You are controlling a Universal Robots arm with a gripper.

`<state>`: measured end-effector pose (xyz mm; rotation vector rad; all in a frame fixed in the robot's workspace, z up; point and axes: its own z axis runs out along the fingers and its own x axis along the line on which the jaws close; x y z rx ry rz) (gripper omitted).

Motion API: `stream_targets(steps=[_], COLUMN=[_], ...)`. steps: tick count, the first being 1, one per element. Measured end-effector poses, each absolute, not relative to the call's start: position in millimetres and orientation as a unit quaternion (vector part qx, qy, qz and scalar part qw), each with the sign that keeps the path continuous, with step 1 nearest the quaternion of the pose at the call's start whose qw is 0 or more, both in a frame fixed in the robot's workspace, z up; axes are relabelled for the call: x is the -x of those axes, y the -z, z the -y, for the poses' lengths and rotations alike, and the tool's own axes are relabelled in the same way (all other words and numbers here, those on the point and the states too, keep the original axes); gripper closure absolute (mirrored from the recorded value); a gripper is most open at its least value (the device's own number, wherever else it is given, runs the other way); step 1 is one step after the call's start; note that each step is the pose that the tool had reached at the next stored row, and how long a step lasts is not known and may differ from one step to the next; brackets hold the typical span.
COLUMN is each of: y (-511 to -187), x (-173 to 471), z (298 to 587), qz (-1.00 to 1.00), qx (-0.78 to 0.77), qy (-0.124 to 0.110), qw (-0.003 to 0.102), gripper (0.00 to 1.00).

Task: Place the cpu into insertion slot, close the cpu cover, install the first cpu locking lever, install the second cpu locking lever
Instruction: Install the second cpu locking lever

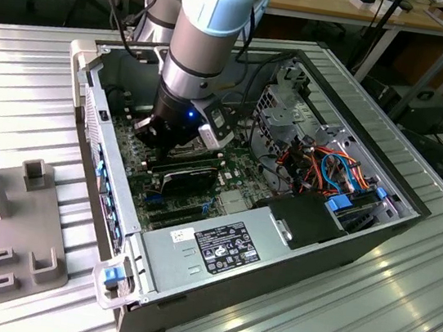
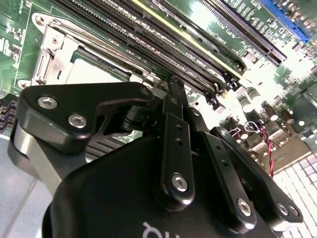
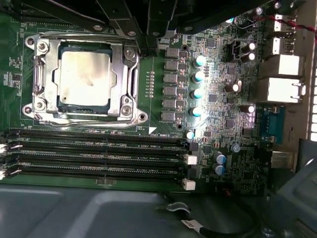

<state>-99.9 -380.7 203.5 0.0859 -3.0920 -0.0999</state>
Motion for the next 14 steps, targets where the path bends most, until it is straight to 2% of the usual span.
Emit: stream_targets(steps=[14], y=[-213.4], x=[97.1], z=[378.3], qz=[0.999], qx=[-0.028], qy=[0.032], qw=[0.023], gripper=[0.89])
